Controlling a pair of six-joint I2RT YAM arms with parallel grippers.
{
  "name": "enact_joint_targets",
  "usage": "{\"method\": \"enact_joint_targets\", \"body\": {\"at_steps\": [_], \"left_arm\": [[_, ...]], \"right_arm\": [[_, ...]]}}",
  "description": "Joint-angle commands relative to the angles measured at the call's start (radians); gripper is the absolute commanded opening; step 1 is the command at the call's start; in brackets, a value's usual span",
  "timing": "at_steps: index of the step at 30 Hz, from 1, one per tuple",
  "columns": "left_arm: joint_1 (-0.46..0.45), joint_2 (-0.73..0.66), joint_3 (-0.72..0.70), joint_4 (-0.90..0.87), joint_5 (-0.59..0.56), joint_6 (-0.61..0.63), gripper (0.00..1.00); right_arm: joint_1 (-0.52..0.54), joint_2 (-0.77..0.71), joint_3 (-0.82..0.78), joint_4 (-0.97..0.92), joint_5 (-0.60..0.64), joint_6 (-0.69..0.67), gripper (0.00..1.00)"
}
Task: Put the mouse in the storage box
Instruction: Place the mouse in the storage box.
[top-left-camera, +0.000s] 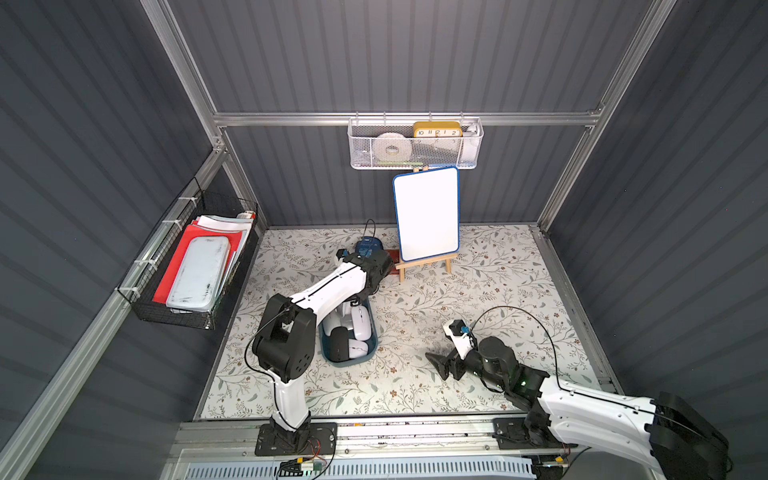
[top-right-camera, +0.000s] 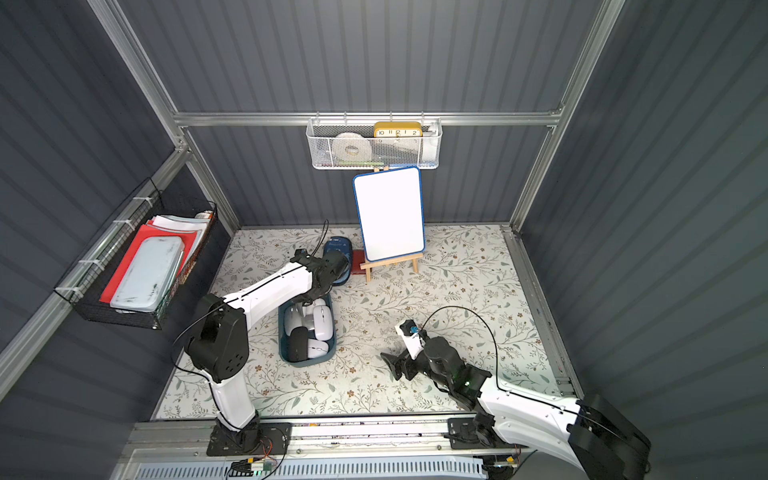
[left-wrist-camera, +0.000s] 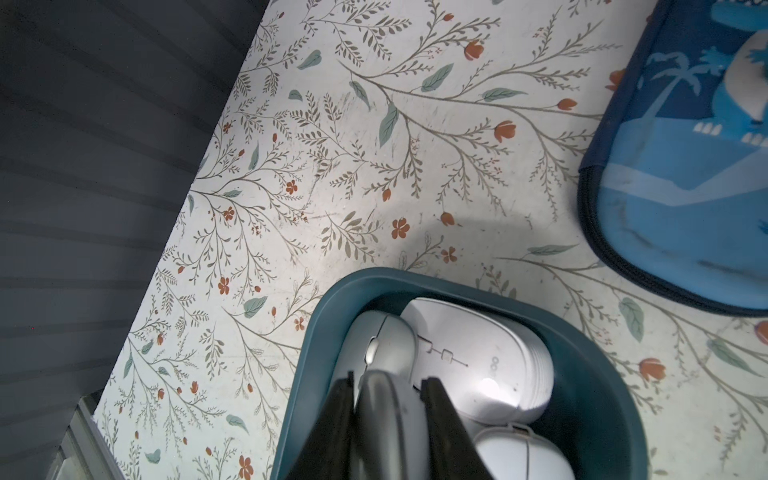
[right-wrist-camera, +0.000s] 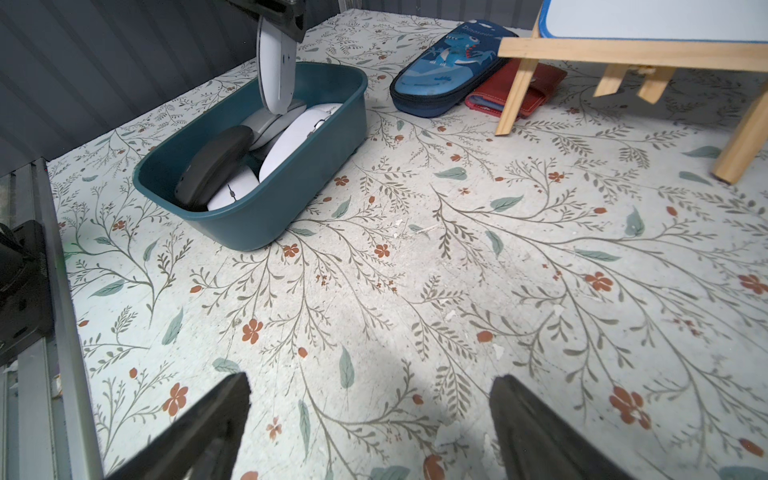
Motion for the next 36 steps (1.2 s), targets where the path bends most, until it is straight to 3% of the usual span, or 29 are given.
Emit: {"method": "enact_joint_targets", "body": {"at_steps": [1, 13, 18, 21, 27, 29, 36], "left_arm": [[0.002, 0.054, 0.005, -0.011, 0.045, 0.033, 0.0], [0.0, 0.077, -0.002, 0.004, 0.086, 0.038, 0.01], [-0.001, 0.069, 0.012, 0.017, 0.114, 0.048, 0.08], [-0.004, 0.066, 0.017, 0.018, 0.121, 0.049, 0.18], [-0.009, 0.068, 0.023, 0.018, 0.126, 0.049, 0.59], [-0.01, 0.068, 0.03, 0.018, 0.126, 0.049, 0.69], [-0.034, 0.013, 0.084, 0.01, 0.132, 0.042, 0.82]], "right_arm": [[0.006, 0.004, 0.027, 0.007, 0.011, 0.007, 0.95], [0.006, 0.01, 0.031, 0.004, 0.004, 0.004, 0.95], [0.006, 0.015, 0.034, 0.003, 0.002, 0.003, 0.95], [0.006, 0.016, 0.034, 0.003, 0.001, 0.003, 0.95], [0.006, 0.014, 0.034, 0.003, -0.004, 0.002, 0.95], [0.007, 0.014, 0.034, 0.003, -0.007, 0.0, 0.95], [0.006, 0.012, 0.033, 0.003, -0.011, -0.001, 0.95]]}}
